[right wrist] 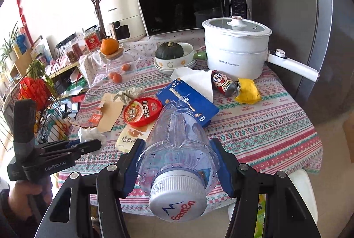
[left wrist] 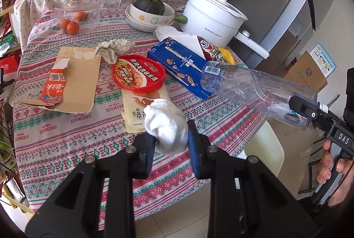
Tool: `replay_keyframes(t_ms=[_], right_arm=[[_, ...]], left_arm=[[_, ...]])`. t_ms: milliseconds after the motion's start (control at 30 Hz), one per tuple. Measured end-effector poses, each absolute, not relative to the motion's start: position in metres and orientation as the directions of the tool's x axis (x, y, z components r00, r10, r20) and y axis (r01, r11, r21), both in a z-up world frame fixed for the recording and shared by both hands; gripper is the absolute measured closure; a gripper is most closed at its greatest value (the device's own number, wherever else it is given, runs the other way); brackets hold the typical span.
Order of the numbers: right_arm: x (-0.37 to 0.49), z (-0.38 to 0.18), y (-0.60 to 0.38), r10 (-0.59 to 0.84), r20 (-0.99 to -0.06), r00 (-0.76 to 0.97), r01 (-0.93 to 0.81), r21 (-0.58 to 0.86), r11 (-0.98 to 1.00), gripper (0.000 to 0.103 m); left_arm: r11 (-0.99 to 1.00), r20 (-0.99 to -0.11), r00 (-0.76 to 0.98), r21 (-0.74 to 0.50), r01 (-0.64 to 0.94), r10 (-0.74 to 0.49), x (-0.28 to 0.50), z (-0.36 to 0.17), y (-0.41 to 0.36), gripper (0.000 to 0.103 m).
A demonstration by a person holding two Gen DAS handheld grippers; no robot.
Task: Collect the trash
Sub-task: 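Carry tissue and bottle over the white bin while the left tool opens to drop the tissue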
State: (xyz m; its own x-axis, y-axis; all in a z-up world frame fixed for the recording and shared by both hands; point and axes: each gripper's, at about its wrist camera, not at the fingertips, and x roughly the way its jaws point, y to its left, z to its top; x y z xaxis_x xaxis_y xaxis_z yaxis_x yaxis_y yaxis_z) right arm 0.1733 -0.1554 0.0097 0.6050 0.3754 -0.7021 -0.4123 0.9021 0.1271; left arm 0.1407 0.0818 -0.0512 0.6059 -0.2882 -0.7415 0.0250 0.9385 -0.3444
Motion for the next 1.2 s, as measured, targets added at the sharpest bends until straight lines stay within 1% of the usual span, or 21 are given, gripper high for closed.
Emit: replay_keyframes(t_ms=[300,467,667,933,1200], right_arm=[[0.159,0.019,-0.216,0.343,-0.698,0.628,-0.338,0.152,0.929,0.042],[0.150,0.019,-0.261,0.300,-0.705,0.643,-0.265,0.163,0.950,0.042],[0.135,0.017,-0.314,0.247,-0.713,0.657,-0.180,0.170,0.969,0.042],[0.119,-0.003,-0.368,0.191,-0.760,0.622,-0.096,0.169,0.981,0.042],[0.107,-0.024,-0.404,0.141,-0.807,0.573,-0.031,0.151,0.988,0.042]], left_arm=[[0.921,-0.714,0.595,-0.367,0.128,-0.367,0.140,-0.041,0.041,0.074],[0.903,-0.703,0.570,-0.370,0.218,-0.425,0.139,-0.037,-0.001,0.074],[0.871,-0.706,0.510,-0.381,0.311,-0.491,0.141,-0.044,-0.059,0.074],[0.831,-0.736,0.420,-0.353,0.430,-0.530,0.141,-0.064,-0.137,0.074],[0.813,-0.785,0.336,-0.336,0.476,-0.521,0.145,-0.095,-0.184,0.074]])
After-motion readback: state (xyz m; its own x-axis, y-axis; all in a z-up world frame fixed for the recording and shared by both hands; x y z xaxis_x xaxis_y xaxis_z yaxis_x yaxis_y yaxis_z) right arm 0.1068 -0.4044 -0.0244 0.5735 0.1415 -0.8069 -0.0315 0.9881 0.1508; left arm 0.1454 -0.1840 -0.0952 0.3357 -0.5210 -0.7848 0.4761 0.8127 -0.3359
